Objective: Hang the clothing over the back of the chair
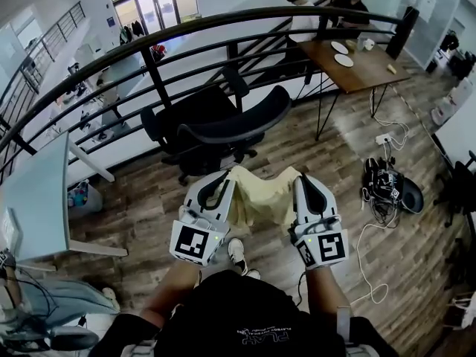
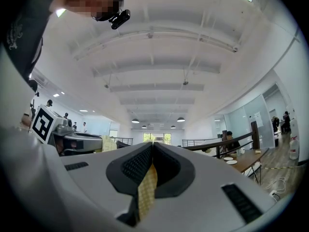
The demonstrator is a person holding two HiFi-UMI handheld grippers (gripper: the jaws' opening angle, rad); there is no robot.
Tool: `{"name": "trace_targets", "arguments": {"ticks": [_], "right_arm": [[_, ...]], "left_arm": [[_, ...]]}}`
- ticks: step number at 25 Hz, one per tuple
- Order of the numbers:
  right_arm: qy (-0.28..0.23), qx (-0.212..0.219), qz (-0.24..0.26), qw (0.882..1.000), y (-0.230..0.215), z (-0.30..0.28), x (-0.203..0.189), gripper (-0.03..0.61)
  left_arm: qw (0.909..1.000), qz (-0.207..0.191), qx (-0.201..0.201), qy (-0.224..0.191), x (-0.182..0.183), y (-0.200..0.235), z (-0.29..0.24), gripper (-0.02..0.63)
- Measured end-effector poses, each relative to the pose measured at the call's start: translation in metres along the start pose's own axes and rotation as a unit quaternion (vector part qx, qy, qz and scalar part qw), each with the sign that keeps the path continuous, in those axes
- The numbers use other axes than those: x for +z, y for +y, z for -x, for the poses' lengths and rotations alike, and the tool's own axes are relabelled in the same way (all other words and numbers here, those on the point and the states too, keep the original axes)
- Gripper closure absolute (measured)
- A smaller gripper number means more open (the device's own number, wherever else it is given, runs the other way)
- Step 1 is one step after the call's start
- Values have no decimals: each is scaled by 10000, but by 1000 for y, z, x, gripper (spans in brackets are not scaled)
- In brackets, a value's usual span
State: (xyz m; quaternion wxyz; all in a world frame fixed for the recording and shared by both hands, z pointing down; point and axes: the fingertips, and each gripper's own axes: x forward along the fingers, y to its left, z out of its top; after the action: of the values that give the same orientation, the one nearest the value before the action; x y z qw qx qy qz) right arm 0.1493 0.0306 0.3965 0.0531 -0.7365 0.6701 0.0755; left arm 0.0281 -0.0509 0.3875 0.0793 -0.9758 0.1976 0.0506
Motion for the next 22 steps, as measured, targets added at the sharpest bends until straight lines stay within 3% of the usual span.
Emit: {"name": "trace_targets", "arguments": {"ticks": [11,22], "right_arm": [[-184,114,16,9998,-11,-64,7,557],[-613,153,151,9979,-15,-119,45,557]], "left_arm": [[9997,26,134,-221,11,43,-33,589],[9981,-17,148,-597,56,81,-47,589]]}}
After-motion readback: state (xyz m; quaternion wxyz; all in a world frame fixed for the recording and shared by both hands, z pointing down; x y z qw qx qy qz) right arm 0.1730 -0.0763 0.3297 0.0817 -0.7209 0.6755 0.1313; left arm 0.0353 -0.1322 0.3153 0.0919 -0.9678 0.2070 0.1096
